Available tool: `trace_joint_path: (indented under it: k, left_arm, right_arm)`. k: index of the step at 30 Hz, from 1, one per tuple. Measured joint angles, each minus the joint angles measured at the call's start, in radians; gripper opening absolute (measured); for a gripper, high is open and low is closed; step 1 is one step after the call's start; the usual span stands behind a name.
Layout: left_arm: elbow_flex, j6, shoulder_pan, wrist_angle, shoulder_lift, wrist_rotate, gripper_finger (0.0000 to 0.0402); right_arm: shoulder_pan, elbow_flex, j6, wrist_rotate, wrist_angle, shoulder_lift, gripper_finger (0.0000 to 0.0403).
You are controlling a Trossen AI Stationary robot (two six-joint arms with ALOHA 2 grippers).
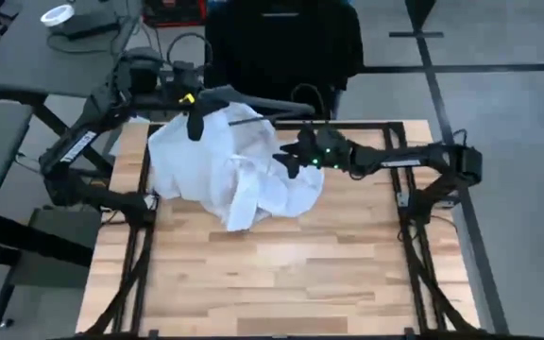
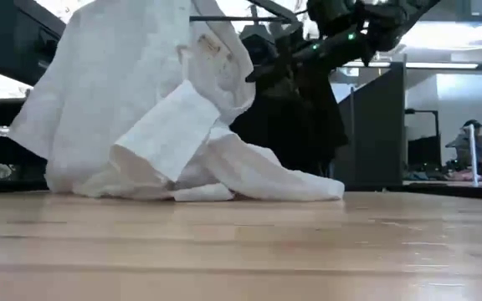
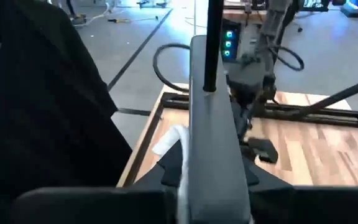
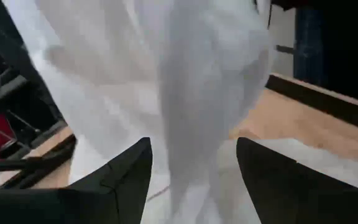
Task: Hang clothes
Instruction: Hang the white polo on the rack
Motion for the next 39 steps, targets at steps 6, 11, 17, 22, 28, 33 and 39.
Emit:
trace_joint_path:
  k: [6, 11, 17, 22, 28, 33, 39]
  left_arm:
    - [0.000, -0.014, 0.000, 0.002, 0.000, 0.003, 0.0030]
    - [0.000, -0.021, -0.001, 0.013, 0.000, 0.012, 0.0030]
    - [0.000, -0.028, -0.006, 0.046, 0.005, 0.012, 0.0030]
    - [0.000, -0.014, -0.007, -0.007, 0.010, 0.013, 0.0030]
    - [0.000, 0.042, -0.007, -0.141, 0.010, 0.011, 0.0030]
    - [0.000, 0.084, -0.004, -0.198, 0.014, -0.026, 0.0030]
    - [-0.008, 0.121, -0.003, -0.245, 0.022, -0.042, 0.0030]
  right_arm:
    - [-0.019, -0.001, 0.026, 0.024, 0.066, 0.069, 0.0216]
    - [-0.039, 0.001, 0.083, 0.023, 0.179, 0.097, 0.0189]
    - [-0.044, 0.059, 0.107, 0.016, 0.195, 0.159, 0.0096]
    - [-0.111, 0.066, 0.079, -0.028, 0.118, 0.134, 0.0010]
    - [-0.251, 0.067, -0.064, -0.122, -0.070, 0.003, 0.0001]
    - [-0.339, 0.067, -0.114, -0.208, -0.179, -0.087, 0.0000]
    - [-0.386, 0.067, -0.137, -0.212, -0.220, -0.155, 0.0000]
